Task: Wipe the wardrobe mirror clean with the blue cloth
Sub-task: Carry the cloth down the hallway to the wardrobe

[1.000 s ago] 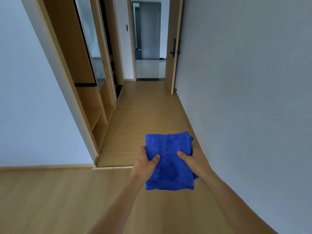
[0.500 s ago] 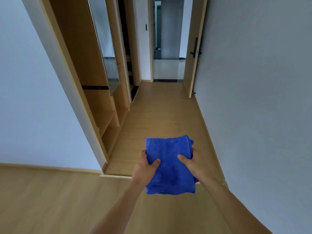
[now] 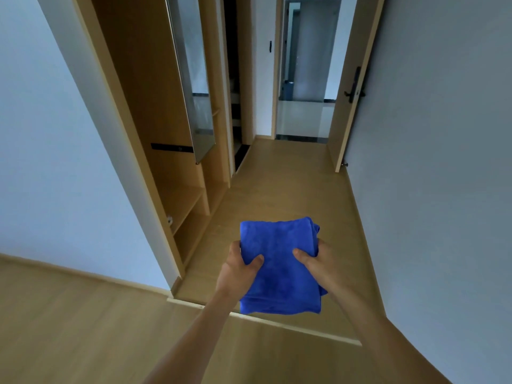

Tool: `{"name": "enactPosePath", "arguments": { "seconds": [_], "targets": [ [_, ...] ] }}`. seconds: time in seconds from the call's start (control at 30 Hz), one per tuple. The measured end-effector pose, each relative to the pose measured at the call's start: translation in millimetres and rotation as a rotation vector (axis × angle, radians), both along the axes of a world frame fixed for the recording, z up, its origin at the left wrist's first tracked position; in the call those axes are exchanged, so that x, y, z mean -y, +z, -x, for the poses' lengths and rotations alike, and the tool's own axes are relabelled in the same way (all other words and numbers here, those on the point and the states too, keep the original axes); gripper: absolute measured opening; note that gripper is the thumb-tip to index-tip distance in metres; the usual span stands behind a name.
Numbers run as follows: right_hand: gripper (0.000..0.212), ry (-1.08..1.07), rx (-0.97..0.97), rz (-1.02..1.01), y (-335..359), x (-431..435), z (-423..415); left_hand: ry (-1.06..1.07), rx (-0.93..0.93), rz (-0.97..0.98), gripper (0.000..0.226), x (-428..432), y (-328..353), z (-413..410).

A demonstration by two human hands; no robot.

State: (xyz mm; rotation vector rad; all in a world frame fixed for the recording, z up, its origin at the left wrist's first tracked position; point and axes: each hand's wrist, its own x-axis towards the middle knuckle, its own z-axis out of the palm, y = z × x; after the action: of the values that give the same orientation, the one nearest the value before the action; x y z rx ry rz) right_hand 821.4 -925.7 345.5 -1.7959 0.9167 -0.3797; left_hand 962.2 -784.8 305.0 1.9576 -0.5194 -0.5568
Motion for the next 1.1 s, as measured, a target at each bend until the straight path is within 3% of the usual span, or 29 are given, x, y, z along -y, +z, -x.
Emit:
{"name": "enactPosePath", "arguments": {
  "seconds": [0.57,0.8,0.97,1.1],
  "targets": [
    [0.012,-0.013,0.046,0.021,-5.1,119.0,-197.5,0.003,-0.019,0.050,0.053,123.0,-10.1,-196.6],
    [0.011,0.010,0.071,-0.019,-8.1,167.3,-254.3,0.038,0.115,-0.023,0.039,164.9,-5.5,-248.7],
    [0.011,0.047,0.085,-0.034,-18.5,226.4,-288.1,0.071,0.180,-0.084,0.057,219.9,-1.5,-275.2],
    [0.009,0.082,0.069,-0.010,-20.7,282.4,-315.4,0.103,0.198,-0.117,0.055,270.5,-0.3,-295.3]
  ]
}}
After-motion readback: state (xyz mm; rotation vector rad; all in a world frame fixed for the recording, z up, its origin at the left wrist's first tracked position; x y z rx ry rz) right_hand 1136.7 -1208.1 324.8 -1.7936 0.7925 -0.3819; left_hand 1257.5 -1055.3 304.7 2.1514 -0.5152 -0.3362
